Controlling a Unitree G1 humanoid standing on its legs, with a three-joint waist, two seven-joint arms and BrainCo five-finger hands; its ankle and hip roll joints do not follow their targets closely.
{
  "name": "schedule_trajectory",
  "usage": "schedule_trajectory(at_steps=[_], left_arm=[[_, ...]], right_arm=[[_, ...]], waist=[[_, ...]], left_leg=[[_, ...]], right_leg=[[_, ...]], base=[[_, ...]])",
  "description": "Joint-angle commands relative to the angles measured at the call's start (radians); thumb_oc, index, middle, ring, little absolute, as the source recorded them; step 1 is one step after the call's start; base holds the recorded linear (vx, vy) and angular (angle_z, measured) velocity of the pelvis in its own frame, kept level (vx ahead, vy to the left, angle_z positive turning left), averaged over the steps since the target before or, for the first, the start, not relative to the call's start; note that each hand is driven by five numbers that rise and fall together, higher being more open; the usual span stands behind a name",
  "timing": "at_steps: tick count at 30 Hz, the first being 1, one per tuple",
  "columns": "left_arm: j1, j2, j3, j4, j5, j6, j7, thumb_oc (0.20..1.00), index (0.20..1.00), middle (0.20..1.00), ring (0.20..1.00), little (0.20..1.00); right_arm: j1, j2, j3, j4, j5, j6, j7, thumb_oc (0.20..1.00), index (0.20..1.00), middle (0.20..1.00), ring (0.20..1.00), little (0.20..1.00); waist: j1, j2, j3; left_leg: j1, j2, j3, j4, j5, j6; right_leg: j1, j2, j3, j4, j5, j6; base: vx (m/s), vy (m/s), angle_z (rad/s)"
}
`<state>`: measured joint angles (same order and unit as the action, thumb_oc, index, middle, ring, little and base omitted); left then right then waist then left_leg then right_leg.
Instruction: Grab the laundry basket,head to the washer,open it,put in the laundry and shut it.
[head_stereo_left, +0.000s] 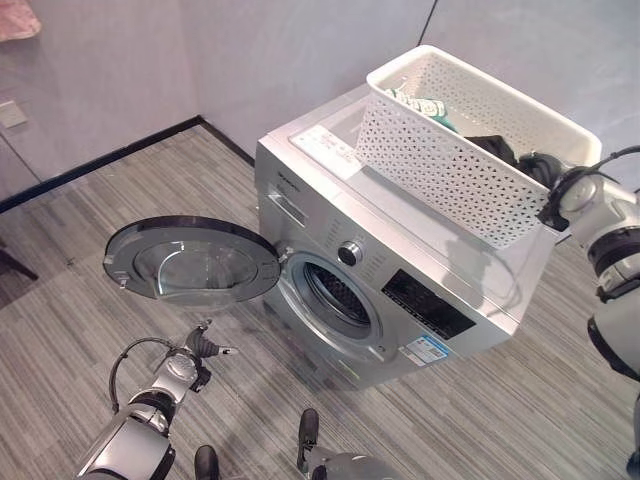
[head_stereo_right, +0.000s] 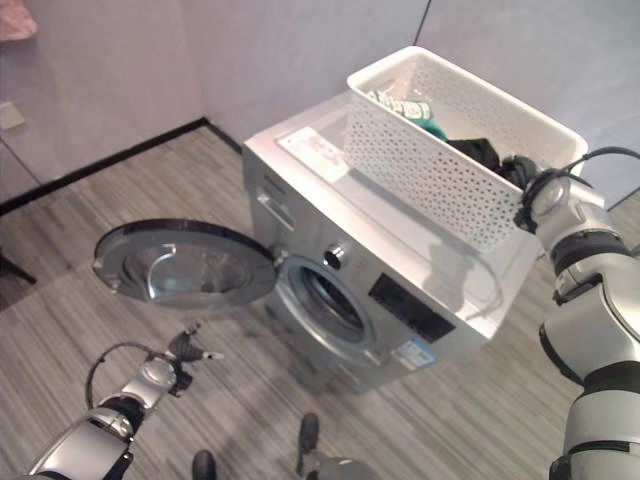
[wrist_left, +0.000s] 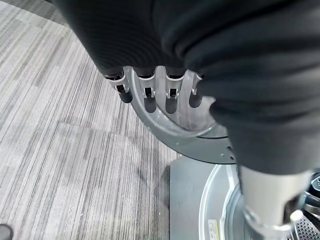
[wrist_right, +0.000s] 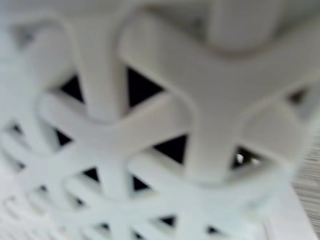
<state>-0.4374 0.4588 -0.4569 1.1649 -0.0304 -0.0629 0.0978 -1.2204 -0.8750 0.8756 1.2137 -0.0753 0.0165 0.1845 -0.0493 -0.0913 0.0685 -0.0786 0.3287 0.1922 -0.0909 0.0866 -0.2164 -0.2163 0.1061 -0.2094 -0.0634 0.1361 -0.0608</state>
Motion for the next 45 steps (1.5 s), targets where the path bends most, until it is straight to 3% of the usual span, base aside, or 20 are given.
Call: schedule_trajectory(at_steps=[1, 11, 18, 25, 32, 38, 43, 45], left_arm=[[-0.098, 0.037, -0.003, -0.024, -0.002, -0.043, -0.012, 1.000, 1.000, 1.000, 1.000, 1.000], [-0.065, 0.021, 0.011, -0.023, -0.025, -0.035, -0.010, 1.000, 1.000, 1.000, 1.000, 1.000], [0.000, 0.013, 0.020, -0.015, -0.011, -0.032, -0.021, 1.000, 1.000, 1.000, 1.000, 1.000], [0.037, 0.020, 0.040, -0.020, -0.022, -0.051, -0.009, 1.000, 1.000, 1.000, 1.000, 1.000], [0.097, 0.027, 0.068, -0.096, -0.057, -0.072, 0.017, 1.000, 1.000, 1.000, 1.000, 1.000], [0.160, 0.032, 0.089, -0.185, -0.080, -0.082, 0.024, 1.000, 1.000, 1.000, 1.000, 1.000], [0.214, 0.037, 0.101, -0.271, -0.086, -0.083, 0.034, 1.000, 1.000, 1.000, 1.000, 1.000], [0.238, 0.040, 0.103, -0.315, -0.079, -0.082, 0.043, 1.000, 1.000, 1.000, 1.000, 1.000]], right_arm=[[0.010, -0.016, 0.058, 0.079, -0.057, 0.009, 0.077, 0.200, 0.200, 0.200, 0.200, 0.200], [0.003, -0.006, -0.041, 0.138, -0.053, 0.011, -0.027, 0.200, 0.200, 0.200, 0.200, 0.200], [-0.048, -0.044, -0.047, 0.077, 0.026, 0.000, -0.027, 0.200, 0.200, 0.200, 0.200, 0.200], [-0.177, -0.117, -0.139, 0.118, 0.175, -0.027, -0.151, 0.200, 0.200, 0.200, 0.200, 0.200], [-0.334, -0.134, -0.166, 0.101, 0.269, -0.042, -0.264, 0.200, 0.200, 0.200, 0.200, 0.200], [-0.420, -0.144, -0.141, 0.072, 0.273, -0.044, -0.331, 0.200, 0.200, 0.200, 0.200, 0.200], [-0.495, -0.165, -0.125, 0.042, 0.174, -0.029, -0.451, 0.200, 0.200, 0.200, 0.200, 0.200], [-0.534, -0.205, -0.109, -0.012, 0.086, -0.002, -0.546, 0.200, 0.200, 0.200, 0.200, 0.200]], waist=[[0.027, 0.013, 0.116], [0.024, 0.038, 0.113], [0.015, 0.024, 0.076], [0.006, 0.008, 0.018], [0.001, -0.001, -0.028], [0.003, -0.008, -0.048], [0.011, -0.012, -0.058], [0.016, -0.017, -0.064]], left_leg=[[0.052, 0.062, -0.021, 0.078, 0.146, 0.031], [0.040, 0.073, -0.010, 0.067, 0.158, 0.026], [0.075, 0.078, -0.010, 0.083, 0.152, 0.023], [0.143, 0.074, -0.015, 0.085, 0.155, 0.023], [0.179, 0.064, -0.021, 0.089, 0.167, 0.027], [0.191, 0.058, -0.029, 0.102, 0.166, 0.032], [0.202, 0.052, -0.044, 0.110, 0.160, 0.038], [0.204, 0.049, -0.055, 0.116, 0.147, 0.043]], right_leg=[[-0.048, -0.102, 0.050, 0.149, -0.194, 0.101], [-0.056, -0.104, 0.028, 0.157, -0.205, 0.095], [0.000, -0.091, 0.030, 0.143, -0.208, 0.095], [0.084, -0.092, 0.032, 0.116, -0.213, 0.103], [0.136, -0.101, 0.031, 0.101, -0.210, 0.109], [0.165, -0.106, 0.030, 0.096, -0.210, 0.111], [0.184, -0.111, 0.026, 0.098, -0.213, 0.113], [0.194, -0.115, 0.022, 0.101, -0.218, 0.114]], base=[[-0.04, -0.048, 0.15], [-0.01, -0.011, 0.07], [0.05, -0.008, 0.02], [0.08, 0.016, 0.04], [0.05, 0.027, -0.01], [0.01, 0.010, 0.00], [0.02, 0.027, 0.04], [0.01, 0.034, 0.01]])
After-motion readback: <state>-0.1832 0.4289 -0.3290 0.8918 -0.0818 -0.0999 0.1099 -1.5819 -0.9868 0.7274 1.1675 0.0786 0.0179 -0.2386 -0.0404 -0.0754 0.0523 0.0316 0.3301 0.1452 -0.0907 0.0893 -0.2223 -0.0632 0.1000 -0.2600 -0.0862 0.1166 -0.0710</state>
